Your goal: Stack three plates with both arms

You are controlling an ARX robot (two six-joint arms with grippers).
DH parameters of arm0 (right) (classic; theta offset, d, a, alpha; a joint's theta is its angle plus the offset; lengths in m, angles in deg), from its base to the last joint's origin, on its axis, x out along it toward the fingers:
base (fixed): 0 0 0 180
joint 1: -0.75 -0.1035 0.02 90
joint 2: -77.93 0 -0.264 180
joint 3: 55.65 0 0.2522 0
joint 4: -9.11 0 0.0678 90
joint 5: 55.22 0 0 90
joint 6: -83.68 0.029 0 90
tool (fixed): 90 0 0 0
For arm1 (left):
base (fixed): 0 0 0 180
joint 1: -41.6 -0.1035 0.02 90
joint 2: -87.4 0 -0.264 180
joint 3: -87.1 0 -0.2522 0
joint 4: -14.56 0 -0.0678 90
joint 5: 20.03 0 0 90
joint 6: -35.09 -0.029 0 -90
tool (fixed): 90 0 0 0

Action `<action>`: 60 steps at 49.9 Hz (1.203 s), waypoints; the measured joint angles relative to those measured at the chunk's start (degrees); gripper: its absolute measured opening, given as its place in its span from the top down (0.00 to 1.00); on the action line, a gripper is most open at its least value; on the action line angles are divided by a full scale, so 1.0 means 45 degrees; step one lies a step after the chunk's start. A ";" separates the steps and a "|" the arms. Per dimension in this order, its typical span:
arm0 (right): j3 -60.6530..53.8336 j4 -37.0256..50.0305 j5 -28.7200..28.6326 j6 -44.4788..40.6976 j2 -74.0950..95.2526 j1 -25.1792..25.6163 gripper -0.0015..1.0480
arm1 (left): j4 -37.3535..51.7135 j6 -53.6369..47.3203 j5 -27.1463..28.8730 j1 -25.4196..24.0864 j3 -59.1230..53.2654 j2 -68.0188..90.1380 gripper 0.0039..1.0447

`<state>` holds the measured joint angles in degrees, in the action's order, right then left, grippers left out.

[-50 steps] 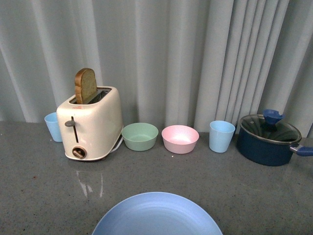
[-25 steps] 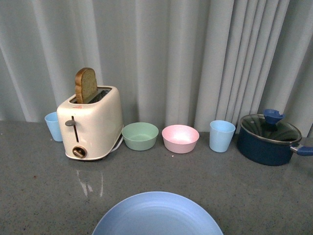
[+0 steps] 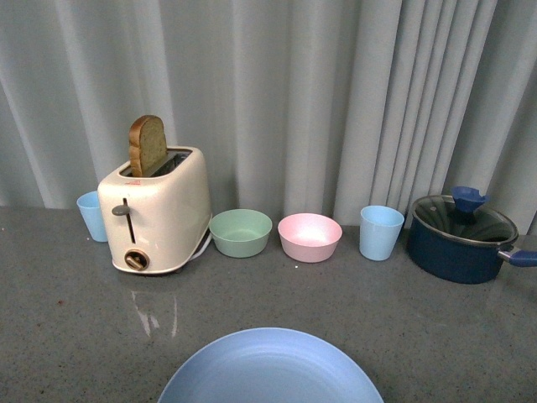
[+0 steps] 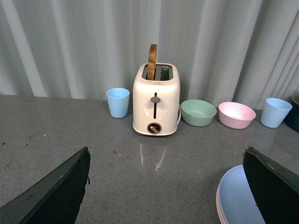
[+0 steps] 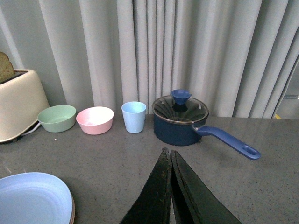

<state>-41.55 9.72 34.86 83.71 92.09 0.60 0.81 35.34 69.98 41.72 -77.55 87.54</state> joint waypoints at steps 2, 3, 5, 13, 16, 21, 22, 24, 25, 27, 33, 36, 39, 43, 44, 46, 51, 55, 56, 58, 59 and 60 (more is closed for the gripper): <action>0.0000 -0.0107 0.0000 0.0000 -0.0107 0.0005 0.97 | 0.0000 -0.0005 0.0000 0.0000 0.0000 0.0000 0.06; 0.0000 -0.0214 0.0000 0.0000 -0.0214 0.0005 0.97 | 0.0000 0.0000 0.0000 0.0000 0.0000 0.0000 0.06; 0.0000 -0.0350 0.0000 0.0000 -0.0350 0.0005 0.97 | 0.0000 -0.0005 0.0000 0.0000 0.0000 0.0000 0.06; 0.0000 -0.0811 0.0000 0.0000 -0.0811 0.0005 0.97 | 0.0000 -0.0005 0.0000 0.0000 0.0005 0.0000 0.06; 0.0000 -0.1166 0.0000 0.0000 -0.1151 0.0005 0.97 | 0.0000 -0.0005 0.0000 0.0000 0.0000 0.0000 0.06; 0.0005 -0.3089 -0.0019 -0.0005 -0.2696 0.0005 0.97 | 0.0000 0.0000 0.0000 0.0000 0.0000 0.0000 0.06; 0.0005 -0.3113 -0.0019 -0.0005 -0.2885 0.0005 0.97 | 0.0000 -0.0005 0.0000 0.0000 0.0005 0.0000 0.06; 0.0005 -0.3118 -0.0024 0.0000 -0.3079 0.0005 0.97 | 0.0005 -0.0005 0.0000 0.0000 0.0005 0.0000 0.06; 0.0005 -0.3143 -0.0024 -0.0005 -0.3089 0.0005 0.97 | 0.0000 -0.0005 0.0000 0.0000 0.0000 -0.0005 0.06; 0.0005 -0.3167 -0.0019 -0.0005 -0.3089 0.0005 0.97 | 0.0000 -0.0005 -0.0005 0.0000 0.0000 -0.0019 0.06; 0.0005 -0.3177 -0.0024 -0.0015 -0.3089 0.0005 0.92 | 0.0000 -0.0005 0.0000 0.0000 0.0000 -0.0010 0.06; 0.0005 -0.3177 -0.0024 -0.0015 -0.3089 0.0005 0.79 | 0.0000 -0.0005 0.0000 0.0000 0.0000 -0.0015 0.06; 0.0005 -0.3177 -0.0024 -0.0015 -0.3089 0.0005 0.69 | 0.0000 -0.0005 0.0000 0.0000 0.0005 -0.0015 0.06; 0.0005 -0.3177 -0.0024 -0.0015 -0.3089 0.0005 0.50 | 0.0000 -0.0005 0.0000 0.0000 0.0000 -0.0015 0.06; 0.0005 -0.3177 -0.0024 -0.0015 -0.3089 0.0005 0.48 | 0.0000 -0.0005 0.0000 0.0000 0.0000 -0.0015 0.06; 0.0005 -0.3177 -0.0024 -0.0015 -0.3089 0.0005 0.41 | 0.0000 -0.0005 0.0000 0.0000 0.0005 -0.0015 0.06; 0.0005 -0.3177 -0.0024 -0.0015 -0.3089 0.0005 0.21 | 0.0000 -0.0005 0.0000 0.0000 0.0000 -0.0015 0.06; 0.0005 -0.3177 -0.0024 -0.0005 -0.3089 0.0005 0.06 | 0.0000 -0.0005 0.0000 0.0000 0.0005 -0.0015 0.06; 0.0005 -0.3177 -0.0024 -0.0005 -0.3089 0.0005 0.05 | 0.0000 -0.0005 0.0000 0.0000 0.0000 -0.0015 0.06; 0.0005 -0.3177 -0.0024 -0.0010 -0.3089 0.0005 0.07 | 0.0000 -0.0005 0.0000 0.0000 0.0000 -0.0015 0.06; 0.0005 -0.3177 -0.0024 -0.0010 -0.3089 0.0005 0.08 | 0.0000 -0.0005 0.0000 0.0000 0.0000 -0.0015 0.06; 0.0005 -0.3177 -0.0024 -0.0010 -0.3089 0.0005 0.08 | 0.0000 -0.0005 0.0000 0.0000 0.0005 -0.0015 0.06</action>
<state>-41.52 -4.57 34.75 83.67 78.19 0.63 0.81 35.32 69.98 41.72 -77.53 87.48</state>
